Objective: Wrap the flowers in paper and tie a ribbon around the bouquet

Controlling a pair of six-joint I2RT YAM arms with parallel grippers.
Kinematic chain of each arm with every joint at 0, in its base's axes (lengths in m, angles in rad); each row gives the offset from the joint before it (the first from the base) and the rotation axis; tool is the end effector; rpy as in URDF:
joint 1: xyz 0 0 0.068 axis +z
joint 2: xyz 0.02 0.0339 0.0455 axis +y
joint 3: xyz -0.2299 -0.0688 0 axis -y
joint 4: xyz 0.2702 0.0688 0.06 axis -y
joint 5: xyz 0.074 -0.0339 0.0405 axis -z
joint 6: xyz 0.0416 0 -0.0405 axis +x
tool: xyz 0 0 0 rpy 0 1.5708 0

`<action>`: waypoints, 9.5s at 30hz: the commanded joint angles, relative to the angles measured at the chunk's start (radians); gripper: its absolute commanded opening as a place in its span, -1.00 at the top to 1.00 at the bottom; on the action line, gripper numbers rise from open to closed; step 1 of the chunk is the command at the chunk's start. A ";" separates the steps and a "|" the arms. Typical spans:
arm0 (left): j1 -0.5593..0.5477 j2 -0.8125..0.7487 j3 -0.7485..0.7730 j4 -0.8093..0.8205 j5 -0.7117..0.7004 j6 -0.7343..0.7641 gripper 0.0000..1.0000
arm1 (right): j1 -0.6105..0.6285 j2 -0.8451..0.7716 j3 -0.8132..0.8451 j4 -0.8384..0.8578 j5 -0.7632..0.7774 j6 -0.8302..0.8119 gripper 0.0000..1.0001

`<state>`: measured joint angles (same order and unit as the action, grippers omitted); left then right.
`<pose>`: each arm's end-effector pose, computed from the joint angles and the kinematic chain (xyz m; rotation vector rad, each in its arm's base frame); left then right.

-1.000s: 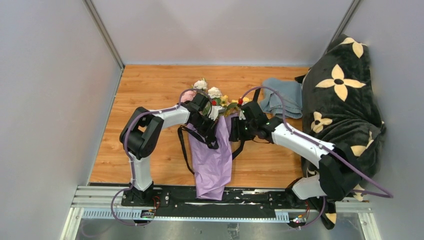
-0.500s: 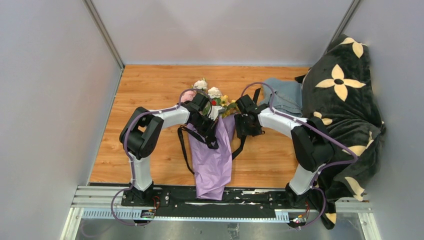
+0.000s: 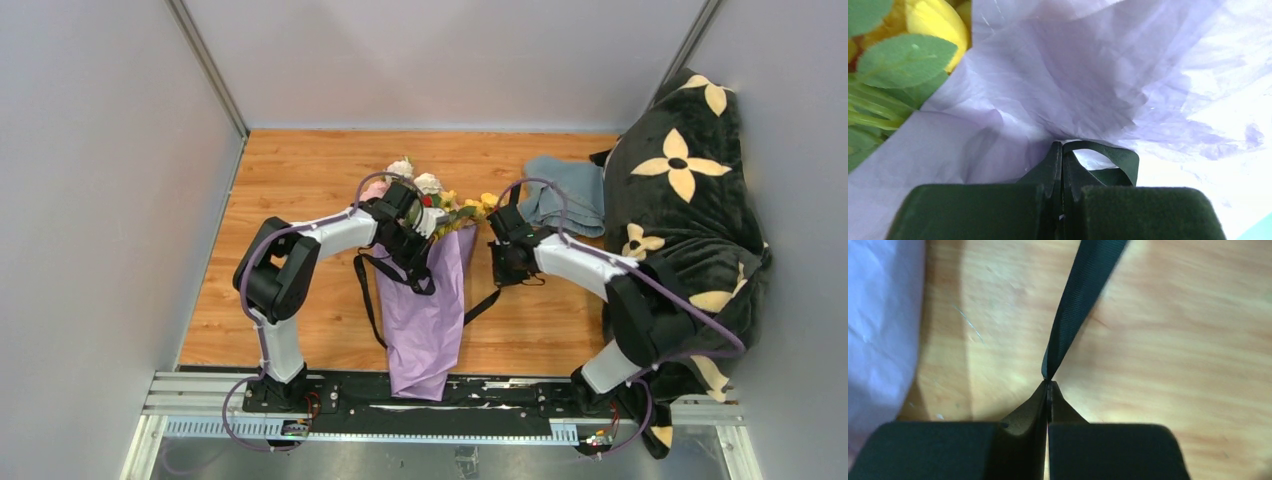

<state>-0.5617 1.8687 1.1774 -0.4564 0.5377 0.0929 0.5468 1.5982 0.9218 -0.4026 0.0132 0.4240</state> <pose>0.3094 -0.2199 0.1072 1.0301 2.5318 -0.8673 0.2814 0.1707 0.1191 -0.1603 2.6801 0.2987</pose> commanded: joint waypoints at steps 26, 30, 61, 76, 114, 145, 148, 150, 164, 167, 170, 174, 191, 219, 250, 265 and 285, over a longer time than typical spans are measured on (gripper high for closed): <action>0.082 0.100 0.261 -0.100 0.067 0.062 1.00 | 0.239 -0.178 -0.144 0.870 -0.546 -0.022 1.00; 0.132 0.057 0.285 -0.110 0.064 0.025 1.00 | 0.239 -0.082 -0.222 0.865 -0.478 -0.004 1.00; -0.226 -0.108 0.671 -0.419 0.085 0.402 1.00 | 0.090 0.146 0.028 0.615 -0.817 -0.105 0.39; -0.202 -0.197 0.512 -0.422 0.131 0.537 1.00 | -0.053 0.016 -0.028 0.533 -0.677 -0.033 0.30; -0.253 -0.166 0.173 -0.410 -0.105 1.280 -0.61 | -0.209 -0.344 -0.186 0.264 -0.734 -0.074 0.34; -0.254 -0.229 0.140 -0.280 -0.171 1.045 1.00 | -0.248 -0.061 -0.327 0.385 -0.450 0.025 0.97; -0.249 -0.250 0.172 -0.277 -0.188 0.953 1.00 | -0.262 -0.108 -0.339 0.374 -0.398 0.031 1.00; -0.239 -0.260 0.192 -0.278 -0.193 0.885 1.00 | -0.263 -0.182 -0.346 0.363 -0.372 0.014 1.00; -0.155 -0.319 0.184 -0.246 -0.080 0.746 1.00 | -0.132 -0.515 -0.183 0.340 -0.501 -0.175 0.84; -0.155 -0.318 0.175 -0.228 -0.053 0.738 1.00 | -0.131 -0.466 -0.182 0.330 -0.521 -0.212 0.54; -0.155 -0.312 0.178 -0.219 -0.053 0.720 1.00 | -0.131 -0.407 -0.198 0.344 -0.540 -0.200 0.45; -0.155 -0.317 0.171 -0.205 -0.055 0.712 1.00 | -0.118 -0.377 -0.297 0.374 -0.445 -0.128 0.24; -0.155 -0.290 0.176 -0.217 -0.039 0.709 1.00 | -0.037 -0.217 -0.475 0.982 -0.355 -0.230 -0.19; -0.155 -0.273 0.205 -0.232 -0.062 0.706 1.00 | -0.097 -0.698 -0.398 0.482 -0.428 -0.253 1.00; -0.155 -0.272 0.194 -0.257 -0.051 0.703 1.00 | -0.003 -0.090 -0.048 0.188 -0.844 -0.209 0.34; -0.155 -0.224 0.142 -0.133 -0.001 0.605 1.00 | -0.107 0.065 0.306 -0.292 -0.655 -0.439 0.15; -0.155 -0.286 0.167 -0.124 -0.121 0.656 1.00 | 0.046 0.274 0.277 0.024 -1.107 -0.362 0.87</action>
<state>-0.7166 1.6253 1.3090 -0.5461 0.4637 0.7048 0.5442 1.8732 1.1965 -0.3576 -0.9279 0.1081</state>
